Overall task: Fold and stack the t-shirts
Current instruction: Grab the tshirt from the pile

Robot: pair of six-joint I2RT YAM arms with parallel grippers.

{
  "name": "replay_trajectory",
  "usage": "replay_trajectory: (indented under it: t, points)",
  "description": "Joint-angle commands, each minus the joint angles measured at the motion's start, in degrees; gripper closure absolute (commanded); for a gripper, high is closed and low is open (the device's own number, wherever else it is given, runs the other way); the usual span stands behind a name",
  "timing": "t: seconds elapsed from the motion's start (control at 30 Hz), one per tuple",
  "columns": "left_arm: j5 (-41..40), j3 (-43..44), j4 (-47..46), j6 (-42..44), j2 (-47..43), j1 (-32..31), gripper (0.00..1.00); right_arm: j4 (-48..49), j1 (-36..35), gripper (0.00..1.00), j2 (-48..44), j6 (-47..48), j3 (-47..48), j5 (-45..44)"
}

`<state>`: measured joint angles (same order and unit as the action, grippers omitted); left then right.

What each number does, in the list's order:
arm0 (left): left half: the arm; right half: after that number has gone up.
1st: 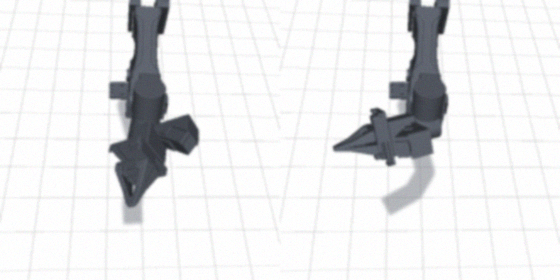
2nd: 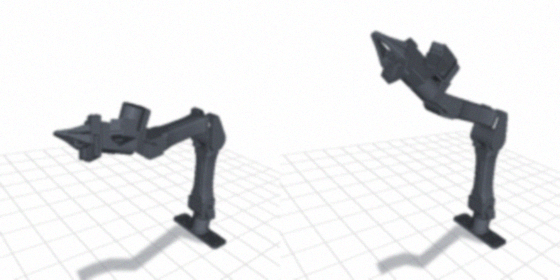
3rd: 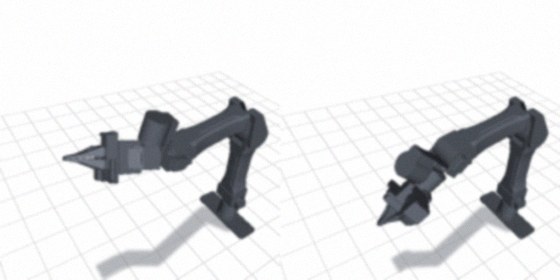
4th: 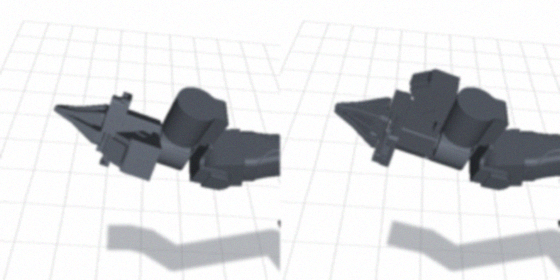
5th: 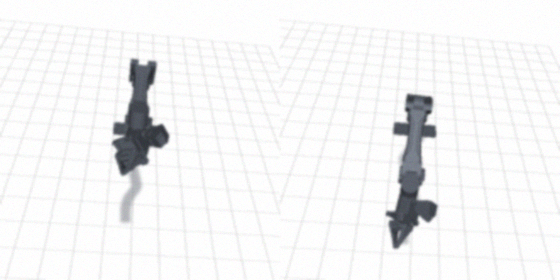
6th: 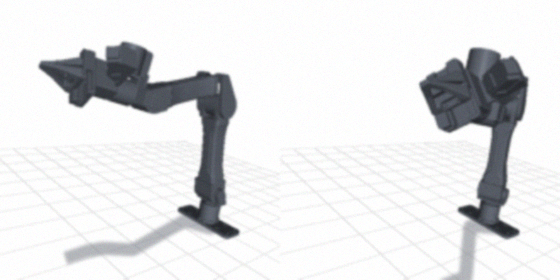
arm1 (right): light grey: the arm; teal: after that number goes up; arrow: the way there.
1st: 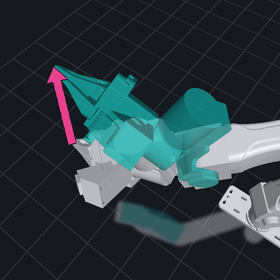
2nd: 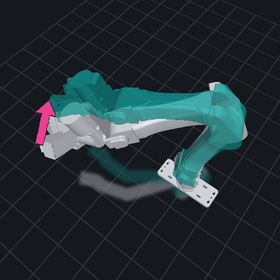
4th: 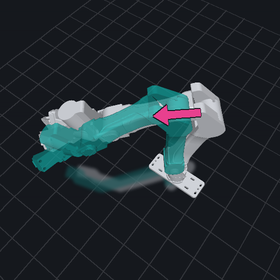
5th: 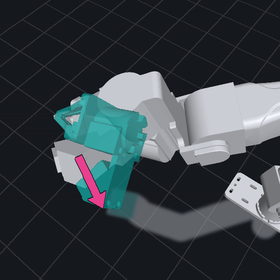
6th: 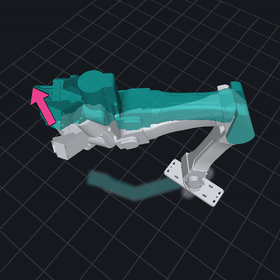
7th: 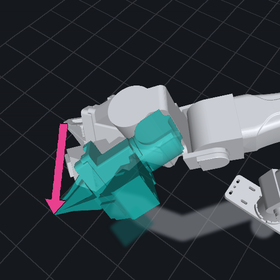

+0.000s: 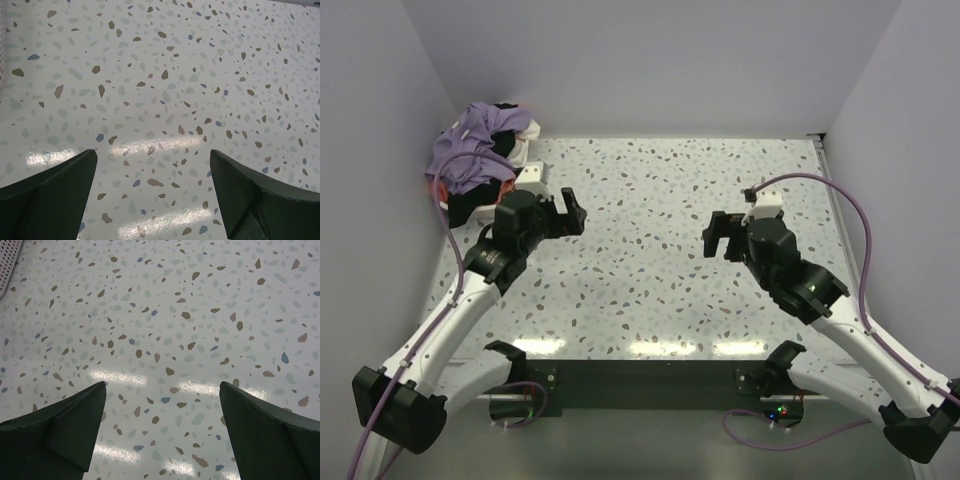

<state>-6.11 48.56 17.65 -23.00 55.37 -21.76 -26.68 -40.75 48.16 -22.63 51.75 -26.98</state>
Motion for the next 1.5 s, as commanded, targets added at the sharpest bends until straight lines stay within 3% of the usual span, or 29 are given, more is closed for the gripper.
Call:
replay_trajectory:
  t: [0.0, 0.2, 0.3, 0.43, 0.63, 0.97, 1.23, 1.47]
  points:
    - [-2.32, 5.74, -3.15, -1.78, 1.66, 0.49, 0.0, -1.97, -0.12, 0.01, -1.23, 1.1, 2.39, 2.37]
    - [-14.61, 15.84, -0.52, -3.45, 9.21, 1.19, 0.0, -2.15, -0.12, 0.01, -1.67, 1.19, 2.48, 5.36]
    - [-19.98, 22.25, 0.98, -4.07, 14.75, 4.87, 0.02, -2.85, -0.12, 0.01, -1.49, 0.93, 3.01, 6.33]
    - [-21.92, 30.53, 3.0, -5.12, 22.48, 14.44, 0.09, -2.77, -0.12, 0.01, -1.93, 0.66, 3.1, 8.43]
    - [-26.05, 39.94, 3.27, -5.91, 34.17, 23.32, 0.15, -3.03, -0.03, 0.01, -2.98, 1.1, 3.01, 9.84]
    - [-25.09, 47.16, 3.27, -7.85, 49.82, 31.25, 0.25, -2.59, -0.12, 0.01, -4.56, 1.01, 1.87, 12.3]
    - [-25.53, 49.44, 2.39, -6.44, 54.31, 33.09, 0.26, -0.83, -0.12, 0.01, -4.92, 0.75, -0.51, 14.41]
    - [-22.99, 49.7, -1.12, -4.77, 55.89, 34.24, 0.38, -0.92, -0.03, 0.01, -4.83, 0.92, -0.5, 14.94]
